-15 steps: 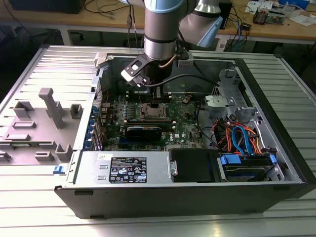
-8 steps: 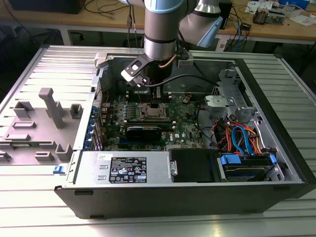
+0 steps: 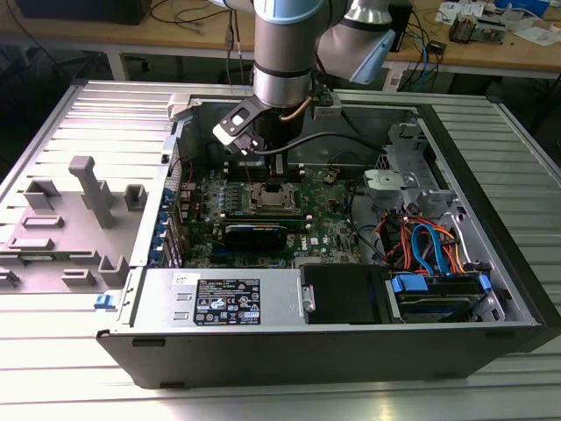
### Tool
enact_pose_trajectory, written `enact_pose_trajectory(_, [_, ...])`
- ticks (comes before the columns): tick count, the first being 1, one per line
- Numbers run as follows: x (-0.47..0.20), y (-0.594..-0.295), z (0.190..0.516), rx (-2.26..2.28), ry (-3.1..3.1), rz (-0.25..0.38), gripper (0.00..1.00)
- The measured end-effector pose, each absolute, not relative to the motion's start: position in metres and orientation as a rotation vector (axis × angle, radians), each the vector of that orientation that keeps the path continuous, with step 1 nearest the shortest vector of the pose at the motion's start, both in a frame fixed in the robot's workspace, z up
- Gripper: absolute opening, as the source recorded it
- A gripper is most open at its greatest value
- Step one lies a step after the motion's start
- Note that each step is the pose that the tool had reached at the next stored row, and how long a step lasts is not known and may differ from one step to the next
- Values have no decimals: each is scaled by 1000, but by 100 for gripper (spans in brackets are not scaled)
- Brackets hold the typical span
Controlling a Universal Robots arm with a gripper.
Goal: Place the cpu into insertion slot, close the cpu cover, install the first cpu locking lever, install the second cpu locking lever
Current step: 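Close the cpu cover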
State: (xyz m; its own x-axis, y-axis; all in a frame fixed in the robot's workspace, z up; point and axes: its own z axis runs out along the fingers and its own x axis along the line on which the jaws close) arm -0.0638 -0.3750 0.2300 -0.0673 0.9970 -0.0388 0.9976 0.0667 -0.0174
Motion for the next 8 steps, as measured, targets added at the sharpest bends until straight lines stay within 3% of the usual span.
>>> enact_pose_trajectory(8, [-77, -375, 219, 2133, 2283, -61, 11])
